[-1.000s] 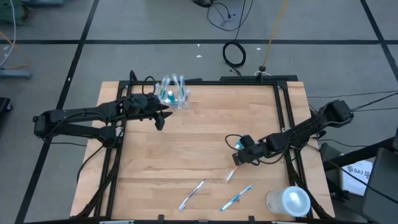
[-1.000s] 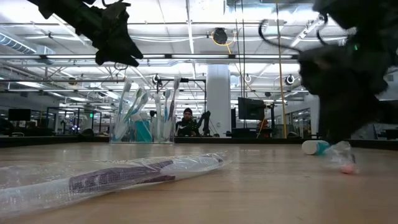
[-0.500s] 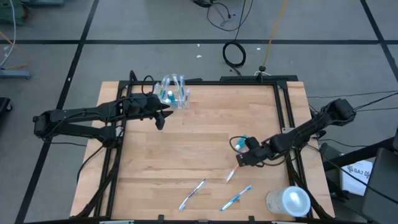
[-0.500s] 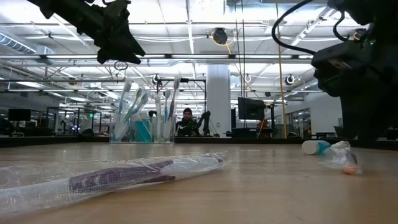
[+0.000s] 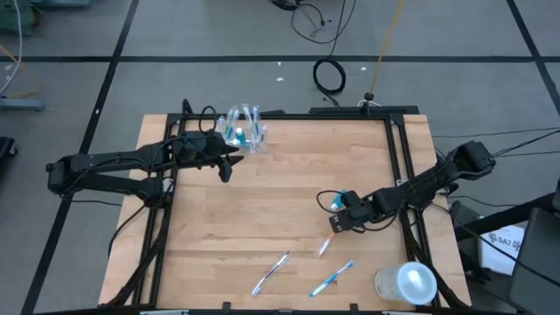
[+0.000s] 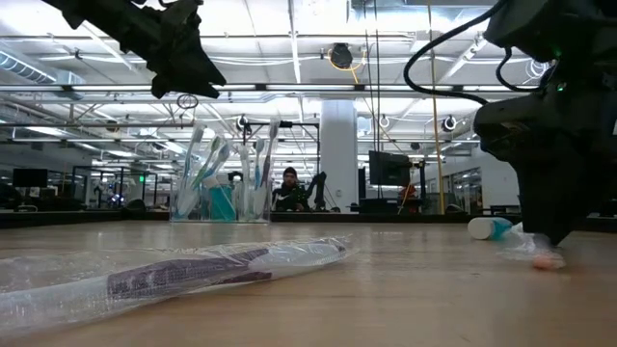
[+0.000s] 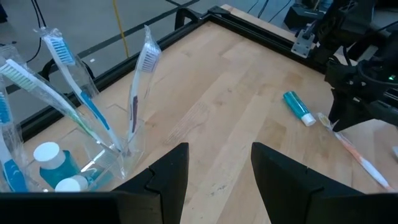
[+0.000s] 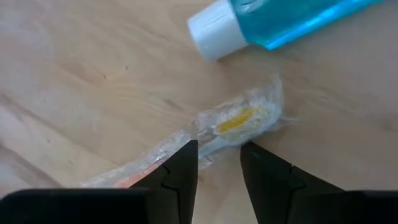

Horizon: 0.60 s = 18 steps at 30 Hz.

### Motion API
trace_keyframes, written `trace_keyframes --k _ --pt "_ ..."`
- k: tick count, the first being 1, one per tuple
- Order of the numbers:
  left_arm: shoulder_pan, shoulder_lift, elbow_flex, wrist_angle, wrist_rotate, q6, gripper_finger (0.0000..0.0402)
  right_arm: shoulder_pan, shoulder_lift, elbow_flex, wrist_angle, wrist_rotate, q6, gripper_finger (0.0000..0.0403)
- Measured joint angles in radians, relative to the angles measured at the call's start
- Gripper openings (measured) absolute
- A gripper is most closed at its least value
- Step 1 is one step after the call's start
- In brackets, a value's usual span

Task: Pick & Place toothbrushing station
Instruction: Put the orange toothbrush into the transparent organizer

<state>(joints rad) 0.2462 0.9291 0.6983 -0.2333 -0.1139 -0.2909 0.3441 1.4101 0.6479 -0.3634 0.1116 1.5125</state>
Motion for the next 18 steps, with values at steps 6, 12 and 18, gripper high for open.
trace_keyframes --k 6,12,18 --pt "0.0 0.0 0.0 0.001 0.0 0.018 0.0182 -0.006 0.003 -0.001 0.024 0.014 -0.09 0.0095" --pt "0.0 0.0 0.0 0.005 0.0 0.025 0.0182 -0.009 0.007 -0.004 0.124 0.054 -0.243 0.0033" --pt "0.0 0.0 0.0 0.007 0.0 0.026 0.0182 -0.023 0.006 -0.004 0.246 0.055 -0.338 0.0007"
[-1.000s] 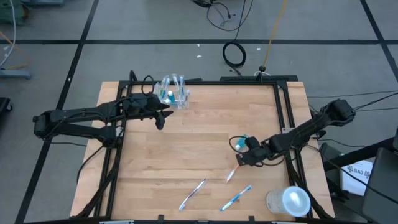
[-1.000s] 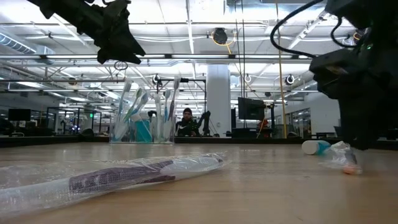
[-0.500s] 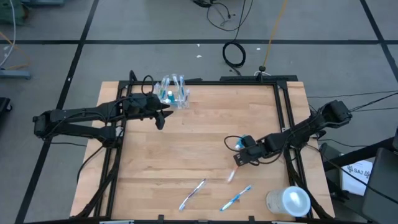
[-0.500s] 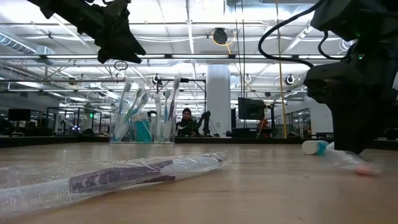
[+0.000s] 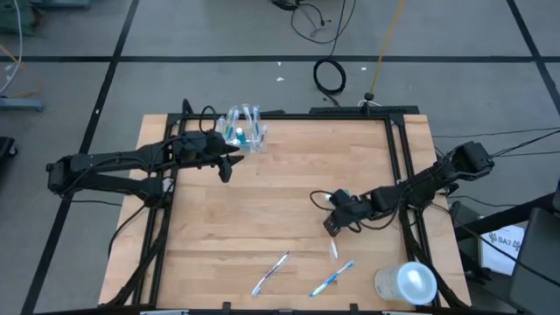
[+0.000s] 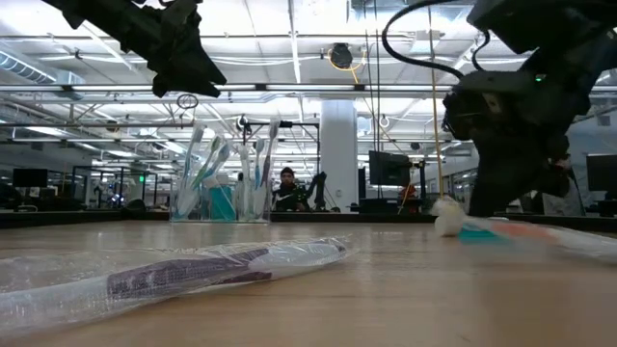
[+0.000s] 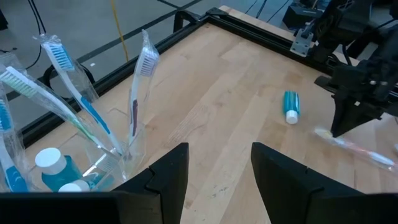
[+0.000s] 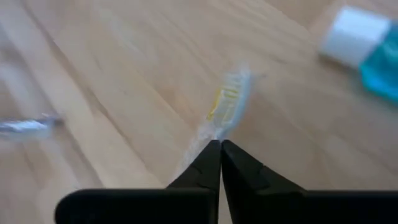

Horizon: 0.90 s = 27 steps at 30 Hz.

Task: Pick & Place toothbrushing station
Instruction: Put the orange toothbrush into the transparent organizer

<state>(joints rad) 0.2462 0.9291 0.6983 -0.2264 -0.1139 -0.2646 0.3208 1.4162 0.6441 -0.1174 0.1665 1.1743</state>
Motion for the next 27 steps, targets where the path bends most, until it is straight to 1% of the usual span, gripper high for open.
trace_keyframes --k 5,8,14,19,22,25,27 --pt "0.0 0.0 0.0 0.0 0.0 0.0 0.0182 -0.022 -0.001 0.0 0.095 -0.005 -0.064 0.0001" --pt "0.0 0.0 0.0 0.0 0.0 0.0 0.0182 -0.046 -0.001 0.0 0.214 0.011 -0.147 0.0001" --pt "0.0 0.0 0.0 0.02 0.0 0.0 0.0182 -0.13 -0.001 0.0 0.553 0.103 -0.462 0.0001" --pt "0.0 0.0 0.0 0.047 0.0 0.021 0.0182 -0.232 -0.002 0.0 0.893 0.168 -0.785 0.0" --pt "0.0 0.0 0.0 0.063 0.0 0.061 0.0182 -0.298 -0.002 0.002 1.092 0.174 -0.953 0.0" --pt "0.0 -0.005 0.0 0.094 0.0 0.076 0.0182 -0.357 -0.002 0.002 1.197 0.173 -1.035 0.0" --pt "0.0 -0.026 0.0 0.116 0.0 0.095 0.0182 -0.387 -0.002 0.011 1.208 0.172 -1.052 0.0"
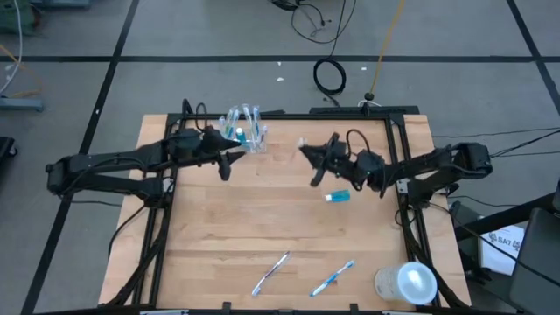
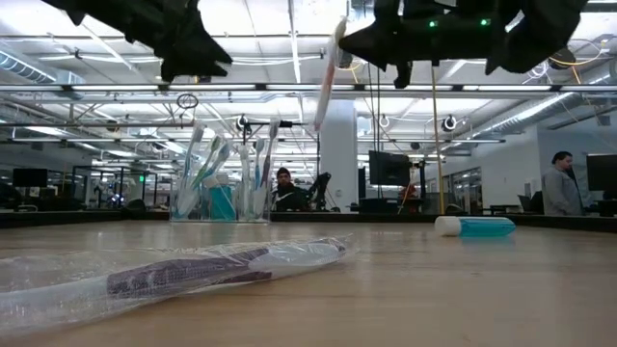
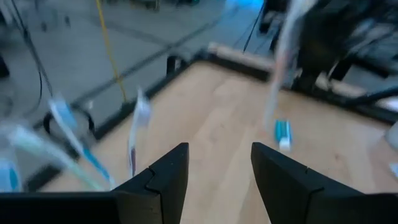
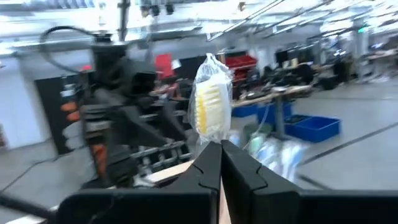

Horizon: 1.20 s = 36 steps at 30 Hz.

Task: Pick & Place toothbrushing station
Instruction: Put the orange toothbrush into the transparent organizer

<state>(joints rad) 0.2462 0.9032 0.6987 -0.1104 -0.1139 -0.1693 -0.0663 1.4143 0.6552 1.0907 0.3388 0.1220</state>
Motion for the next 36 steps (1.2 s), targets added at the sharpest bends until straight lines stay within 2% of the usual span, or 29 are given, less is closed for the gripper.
trace_keyframes --k 3,8,14,22,27,36 --pt "0.0 -0.025 0.002 0.045 0.0 0.047 0.0182 -0.03 0.012 0.052 -0.039 -0.06 -0.017 0.0" --pt "0.002 -0.052 0.001 0.081 -0.002 0.111 0.0182 -0.046 0.109 0.198 -0.056 -0.161 -0.121 0.0" --pt "0.004 -0.055 0.001 0.117 -0.025 0.178 0.0182 -0.063 0.271 0.389 -0.137 -0.157 -0.225 0.0" --pt "0.008 -0.055 0.001 0.151 -0.094 0.201 0.0182 -0.136 0.499 0.598 -0.134 -0.157 -0.315 0.0" --pt "0.008 -0.055 0.001 0.144 -0.164 0.242 0.0182 -0.202 0.58 0.644 -0.132 -0.152 -0.317 0.0" --pt "0.009 -0.055 0.0 0.137 -0.176 0.261 0.0182 -0.255 0.647 0.644 -0.171 -0.105 -0.381 0.0"
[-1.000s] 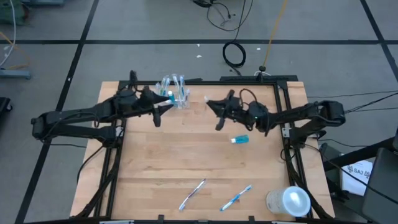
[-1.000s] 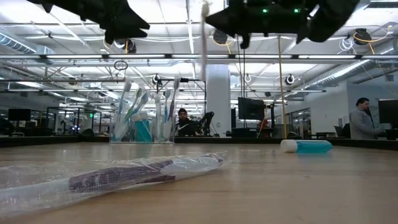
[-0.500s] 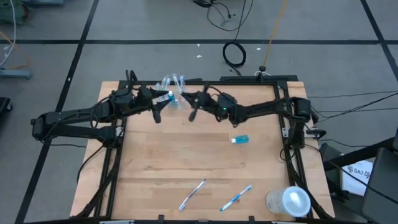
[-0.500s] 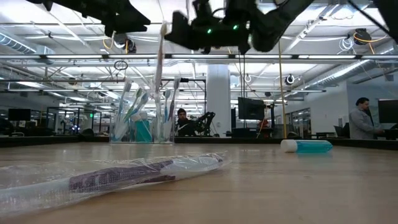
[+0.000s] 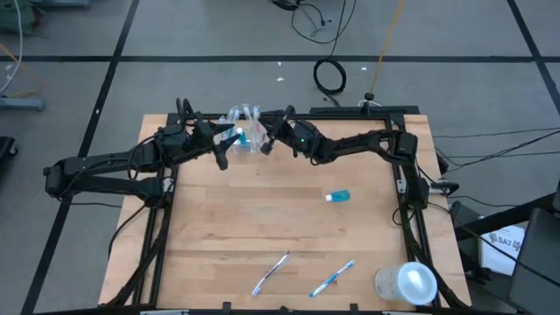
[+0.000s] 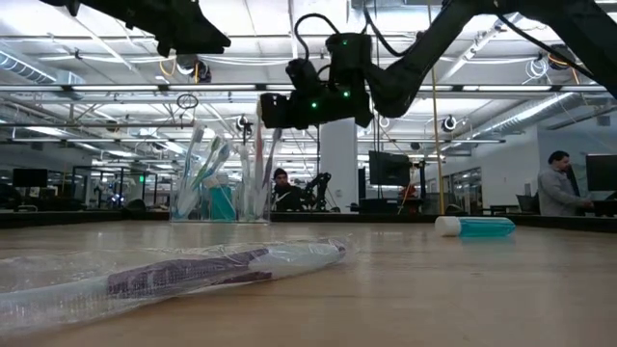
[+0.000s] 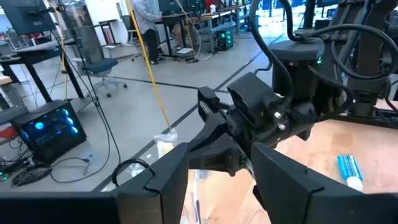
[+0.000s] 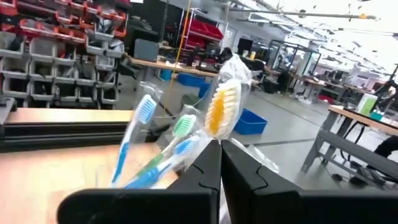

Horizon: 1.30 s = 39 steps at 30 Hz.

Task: Pick & Place toothbrushing station
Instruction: Put the orange toothbrush into the transparent organizer

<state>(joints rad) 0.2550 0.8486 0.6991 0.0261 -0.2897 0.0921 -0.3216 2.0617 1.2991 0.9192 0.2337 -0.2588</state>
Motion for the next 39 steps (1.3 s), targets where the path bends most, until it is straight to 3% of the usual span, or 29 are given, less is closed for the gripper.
trace_keyframes --k 8,24,30,39 --pt "-0.001 0.0 -0.001 -0.041 0.0 -0.025 0.0182 0.0 -0.005 0.003 -0.126 0.003 0.01 0.0" --pt "0.003 0.037 -0.004 -0.146 -0.012 -0.043 0.0182 0.002 -0.011 -0.002 -0.063 -0.029 0.008 0.0" --pt "0.05 0.18 -0.004 -0.1 -0.126 -0.048 0.0182 0.003 -0.012 -0.001 -0.091 -0.029 0.01 0.0" --pt "0.167 0.413 -0.004 0.106 0.027 -0.006 0.0182 0.003 -0.012 -0.001 -0.085 -0.025 0.002 0.0"
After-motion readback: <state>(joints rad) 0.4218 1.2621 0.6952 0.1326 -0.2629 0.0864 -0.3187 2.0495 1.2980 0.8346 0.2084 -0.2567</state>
